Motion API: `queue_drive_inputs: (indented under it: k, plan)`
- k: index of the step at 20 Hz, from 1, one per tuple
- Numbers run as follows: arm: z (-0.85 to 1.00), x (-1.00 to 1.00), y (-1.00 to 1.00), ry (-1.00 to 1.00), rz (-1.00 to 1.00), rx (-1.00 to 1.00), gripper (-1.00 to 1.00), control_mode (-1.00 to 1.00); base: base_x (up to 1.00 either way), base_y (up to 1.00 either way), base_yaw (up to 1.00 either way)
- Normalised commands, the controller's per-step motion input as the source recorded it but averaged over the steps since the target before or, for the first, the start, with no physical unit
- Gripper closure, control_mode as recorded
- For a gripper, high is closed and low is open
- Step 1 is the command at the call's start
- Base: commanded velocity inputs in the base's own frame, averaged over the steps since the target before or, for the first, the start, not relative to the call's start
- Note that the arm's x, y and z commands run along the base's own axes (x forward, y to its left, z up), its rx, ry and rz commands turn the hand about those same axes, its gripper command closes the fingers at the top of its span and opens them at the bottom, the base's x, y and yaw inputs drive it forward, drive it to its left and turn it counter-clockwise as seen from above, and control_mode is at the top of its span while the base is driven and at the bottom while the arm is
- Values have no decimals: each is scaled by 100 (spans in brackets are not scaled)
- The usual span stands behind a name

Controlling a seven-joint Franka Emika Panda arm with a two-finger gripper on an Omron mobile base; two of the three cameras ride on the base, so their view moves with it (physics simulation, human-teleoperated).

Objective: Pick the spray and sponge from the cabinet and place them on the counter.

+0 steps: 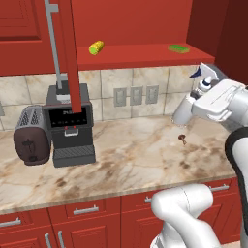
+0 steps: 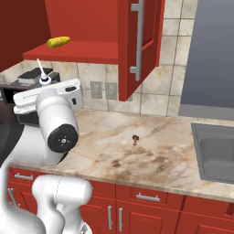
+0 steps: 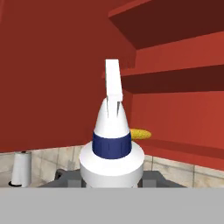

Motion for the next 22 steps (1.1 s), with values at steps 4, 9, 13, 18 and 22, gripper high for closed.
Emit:
queue_drive_inputs:
  k: [4, 9, 13, 18, 22]
  plan:
    - [-16, -39, 0, 0, 6, 0, 100, -100, 0, 0, 0]
    - [-27, -34, 0, 0, 6, 0, 100, -100, 0, 0, 0]
    - [-39, -17, 0, 0, 4, 0, 100, -100, 0, 0, 0]
    - [-43, -1, 0, 0, 1, 0, 100, -100, 0, 0, 0]
    - [-51, 0, 11, -4, 0, 0, 100, -100, 0, 0, 0]
